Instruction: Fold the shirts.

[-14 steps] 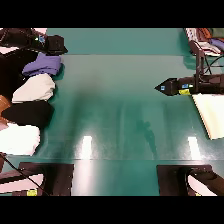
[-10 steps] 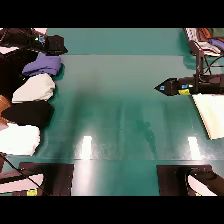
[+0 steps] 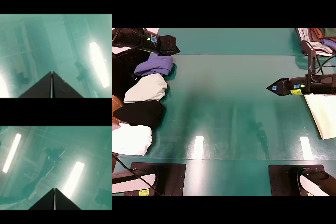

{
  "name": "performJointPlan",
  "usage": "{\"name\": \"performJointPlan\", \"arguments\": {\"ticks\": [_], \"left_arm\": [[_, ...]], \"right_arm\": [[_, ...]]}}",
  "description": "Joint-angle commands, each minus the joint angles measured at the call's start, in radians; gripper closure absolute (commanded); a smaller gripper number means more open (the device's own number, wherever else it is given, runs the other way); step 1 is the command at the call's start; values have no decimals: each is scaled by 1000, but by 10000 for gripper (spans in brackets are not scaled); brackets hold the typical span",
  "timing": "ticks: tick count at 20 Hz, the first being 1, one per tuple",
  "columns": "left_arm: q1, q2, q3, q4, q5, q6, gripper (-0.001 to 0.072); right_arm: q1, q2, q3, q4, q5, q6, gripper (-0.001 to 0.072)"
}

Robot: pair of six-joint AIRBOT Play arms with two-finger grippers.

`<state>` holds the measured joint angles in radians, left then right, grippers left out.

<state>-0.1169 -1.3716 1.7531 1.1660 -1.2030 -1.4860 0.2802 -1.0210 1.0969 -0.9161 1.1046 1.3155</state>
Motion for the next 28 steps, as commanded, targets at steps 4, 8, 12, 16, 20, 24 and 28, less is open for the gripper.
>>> {"name": "performJointPlan", "arguments": {"ticks": [4, 8, 12, 16, 20, 24, 28], "left_arm": [[0, -10, 0, 136, 87, 19, 281], [13, -108, 0, 591, 189, -160, 95], [115, -280, 0, 606, 318, -164, 95], [206, -430, 0, 561, 400, -163, 95], [257, -521, 3, 554, 468, -153, 95], [270, -554, 21, 536, 542, -112, 95], [270, -570, 38, 498, 553, -103, 98]], "right_arm": [[0, 0, 0, 0, -29, 0, 696], [1, 0, 0, 0, -40, 0, 695], [1, 0, 0, 0, -39, 0, 695], [1, 0, 0, 0, -39, 0, 695], [1, 0, 0, 0, -28, 0, 696], [1, 0, 0, 0, -29, 0, 695], [1, 0, 0, 0, -29, 0, 695]]}}
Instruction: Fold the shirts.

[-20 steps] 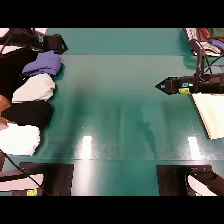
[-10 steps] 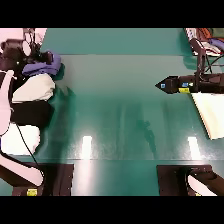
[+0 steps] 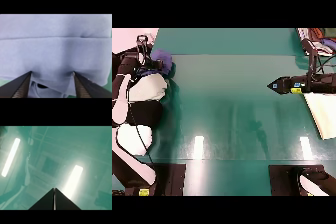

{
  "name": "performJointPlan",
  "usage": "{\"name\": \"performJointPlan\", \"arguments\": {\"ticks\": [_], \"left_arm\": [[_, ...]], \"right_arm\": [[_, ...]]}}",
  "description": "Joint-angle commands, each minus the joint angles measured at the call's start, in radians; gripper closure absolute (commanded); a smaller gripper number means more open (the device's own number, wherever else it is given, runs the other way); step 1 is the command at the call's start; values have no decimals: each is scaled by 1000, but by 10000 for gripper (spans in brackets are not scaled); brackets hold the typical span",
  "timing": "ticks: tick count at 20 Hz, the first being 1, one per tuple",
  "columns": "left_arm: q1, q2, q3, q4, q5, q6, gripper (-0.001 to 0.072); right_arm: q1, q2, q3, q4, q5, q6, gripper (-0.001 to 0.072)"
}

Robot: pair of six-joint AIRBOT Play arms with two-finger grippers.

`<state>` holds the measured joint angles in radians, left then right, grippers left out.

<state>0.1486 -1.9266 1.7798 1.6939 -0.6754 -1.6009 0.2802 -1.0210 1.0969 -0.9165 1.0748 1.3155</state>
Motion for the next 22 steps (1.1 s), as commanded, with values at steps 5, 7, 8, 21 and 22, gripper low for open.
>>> {"name": "performJointPlan", "arguments": {"ticks": [5, 7, 8, 21, 22], "left_arm": [[5, 0, 128, -43, -84, 11, 684], [5, 8, 244, -55, -204, 10, 685], [5, 38, 277, -56, -227, -1, 685], [-497, 772, 277, -53, -597, 23, 686], [-568, 771, 240, -54, -613, 6, 686]], "right_arm": [[1, 0, 0, 0, -1, 0, 695], [0, 2, 2, 1, -6, 0, 696], [-4, 2, 13, 0, -6, 0, 696], [-105, 0, 509, 0, 55, -35, 696], [-100, 0, 528, 0, 64, -35, 696]]}}
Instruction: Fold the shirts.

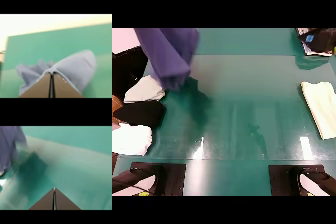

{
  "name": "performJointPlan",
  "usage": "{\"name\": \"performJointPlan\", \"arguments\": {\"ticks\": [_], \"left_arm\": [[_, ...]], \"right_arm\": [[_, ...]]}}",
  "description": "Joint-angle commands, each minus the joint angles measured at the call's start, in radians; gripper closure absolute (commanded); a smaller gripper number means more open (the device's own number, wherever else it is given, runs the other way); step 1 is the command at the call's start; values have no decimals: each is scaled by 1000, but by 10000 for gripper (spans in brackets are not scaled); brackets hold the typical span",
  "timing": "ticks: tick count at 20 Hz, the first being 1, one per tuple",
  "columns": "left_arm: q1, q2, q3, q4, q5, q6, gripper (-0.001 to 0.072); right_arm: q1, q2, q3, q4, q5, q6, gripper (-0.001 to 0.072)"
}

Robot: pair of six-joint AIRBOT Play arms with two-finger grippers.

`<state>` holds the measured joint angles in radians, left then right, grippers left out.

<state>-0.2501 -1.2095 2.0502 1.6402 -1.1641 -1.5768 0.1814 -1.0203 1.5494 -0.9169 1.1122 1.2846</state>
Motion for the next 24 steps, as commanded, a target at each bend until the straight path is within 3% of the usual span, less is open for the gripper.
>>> {"name": "performJointPlan", "arguments": {"ticks": [1, 5, 6, 7, 8, 10, 13, 16, 21, 24], "left_arm": [[-242, 52, -91, -3, -122, -39, 686], [-457, -16, -336, -86, -61, -46, 681], [-479, -39, -386, -120, -16, -45, 630], [-484, -63, -412, -132, 14, -39, 359], [-475, -83, -413, -115, 13, -40, 201], [-412, -84, -413, -36, -11, -47, 201], [-185, -81, -429, -26, -71, -67, 202], [45, -83, -559, -159, -49, -88, 202], [256, -109, -908, -490, 168, 58, 202], [296, -209, -945, -684, 207, 193, 201]], "right_arm": [[4, 0, 92, 1, 37, -5, 696], [12, -1, 143, 1, 82, -4, 695], [12, -1, 151, 1, 97, -3, 695], [12, 1, 151, 1, 105, -3, 696], [12, 4, 151, 0, 112, -3, 696], [12, 9, 151, 0, 121, -3, 696], [12, 8, 150, 0, 121, -3, 696], [12, 6, 150, 0, 120, -3, 696], [13, -27, 150, 2, 130, -3, 696], [13, -63, 150, 9, 180, -3, 696]]}}
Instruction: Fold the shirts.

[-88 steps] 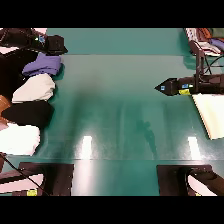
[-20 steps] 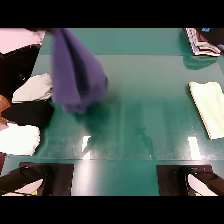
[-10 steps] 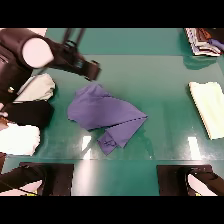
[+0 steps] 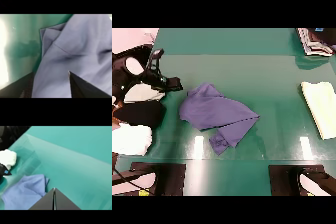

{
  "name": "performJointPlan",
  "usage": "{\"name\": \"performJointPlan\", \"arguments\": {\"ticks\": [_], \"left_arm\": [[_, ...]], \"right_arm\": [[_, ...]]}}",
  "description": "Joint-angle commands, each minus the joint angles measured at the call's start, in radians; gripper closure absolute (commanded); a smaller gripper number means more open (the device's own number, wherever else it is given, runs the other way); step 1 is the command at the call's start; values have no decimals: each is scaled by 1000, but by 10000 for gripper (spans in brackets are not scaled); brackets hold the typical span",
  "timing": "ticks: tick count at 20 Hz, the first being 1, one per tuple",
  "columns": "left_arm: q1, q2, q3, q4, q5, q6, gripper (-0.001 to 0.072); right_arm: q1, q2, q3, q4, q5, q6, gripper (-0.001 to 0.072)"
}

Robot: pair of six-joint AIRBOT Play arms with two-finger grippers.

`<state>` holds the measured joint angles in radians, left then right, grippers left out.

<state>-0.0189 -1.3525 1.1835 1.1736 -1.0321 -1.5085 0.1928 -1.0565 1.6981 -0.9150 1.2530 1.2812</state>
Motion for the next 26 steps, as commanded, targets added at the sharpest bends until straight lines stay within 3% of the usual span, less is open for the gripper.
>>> {"name": "performJointPlan", "arguments": {"ticks": [1, 4, 10, 11, 12, 13, 18, 23, 24, 25, 26], "left_arm": [[64, -98, -78, -260, 94, 163, 201], [47, -168, -78, -350, 145, 236, 201], [2, -185, -70, -343, 196, 253, 232], [5, -185, -61, -339, 180, 253, 399], [5, -184, -47, -328, 169, 253, 646], [5, -184, -24, -312, 151, 253, 683], [5, -114, 193, -181, 41, 229, 684], [5, 26, 320, -101, 27, 230, 684], [5, 35, 322, -102, 26, 230, 683], [5, 39, 322, -102, 17, 230, 683], [5, 38, 322, -102, 2, 230, 683]], "right_arm": [[1, -36, 1, 7, 60, 1, 696], [1, -61, 1, 6, 84, 1, 696], [1, -80, 1, 5, 90, 1, 696], [1, -80, 1, 5, 92, 1, 695], [1, -80, 1, 3, 94, 1, 696], [1, -80, 1, -1, 95, 1, 696], [-34, -66, -64, -2, 163, 53, 696], [-84, 20, -488, -2, 113, 93, 695], [-84, 29, -600, 0, 81, 101, 601], [-73, 27, -700, 12, 55, 108, 310], [-54, 17, -800, 40, 30, 111, 182]]}}
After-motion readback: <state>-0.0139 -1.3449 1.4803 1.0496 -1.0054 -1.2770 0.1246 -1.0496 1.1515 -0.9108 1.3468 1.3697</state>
